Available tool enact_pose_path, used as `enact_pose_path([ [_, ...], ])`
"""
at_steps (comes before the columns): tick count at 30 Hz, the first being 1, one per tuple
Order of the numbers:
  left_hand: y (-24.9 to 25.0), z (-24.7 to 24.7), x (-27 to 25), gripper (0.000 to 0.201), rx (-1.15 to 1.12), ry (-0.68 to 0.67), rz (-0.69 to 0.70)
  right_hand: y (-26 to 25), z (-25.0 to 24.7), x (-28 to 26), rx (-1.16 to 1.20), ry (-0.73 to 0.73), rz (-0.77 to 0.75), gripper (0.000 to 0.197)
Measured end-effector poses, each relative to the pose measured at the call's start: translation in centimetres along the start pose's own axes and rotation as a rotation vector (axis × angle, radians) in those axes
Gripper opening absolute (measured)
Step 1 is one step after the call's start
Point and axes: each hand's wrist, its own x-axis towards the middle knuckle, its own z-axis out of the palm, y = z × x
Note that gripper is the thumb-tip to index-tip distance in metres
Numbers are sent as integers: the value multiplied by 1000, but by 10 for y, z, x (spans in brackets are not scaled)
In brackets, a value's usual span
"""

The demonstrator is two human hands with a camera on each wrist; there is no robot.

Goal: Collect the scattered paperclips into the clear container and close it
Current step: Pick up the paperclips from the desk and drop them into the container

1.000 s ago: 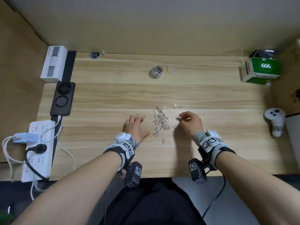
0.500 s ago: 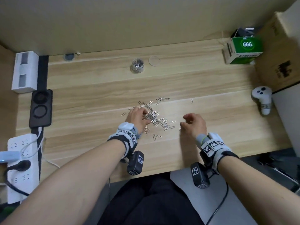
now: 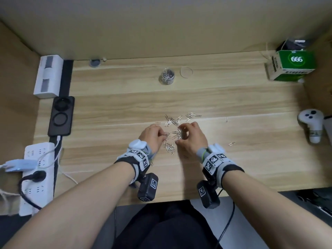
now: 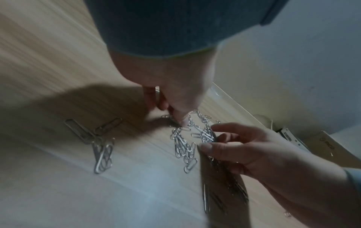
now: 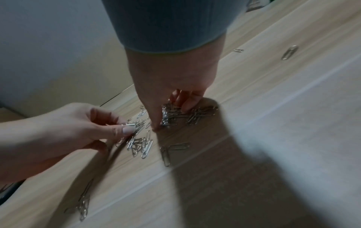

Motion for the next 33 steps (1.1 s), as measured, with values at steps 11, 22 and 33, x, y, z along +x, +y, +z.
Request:
enact_pose_path([
  [11,-11,-19,21,10,-210,76,-139,-15,-9,30,170,-100,162,23],
  [22,28,-46,104,9,-355,117,-178,-29,-67,84,514,-300,333,9],
  [33,46,-64,198,6,-506,194,-225,-54,-84,145,664,-313,447,21],
])
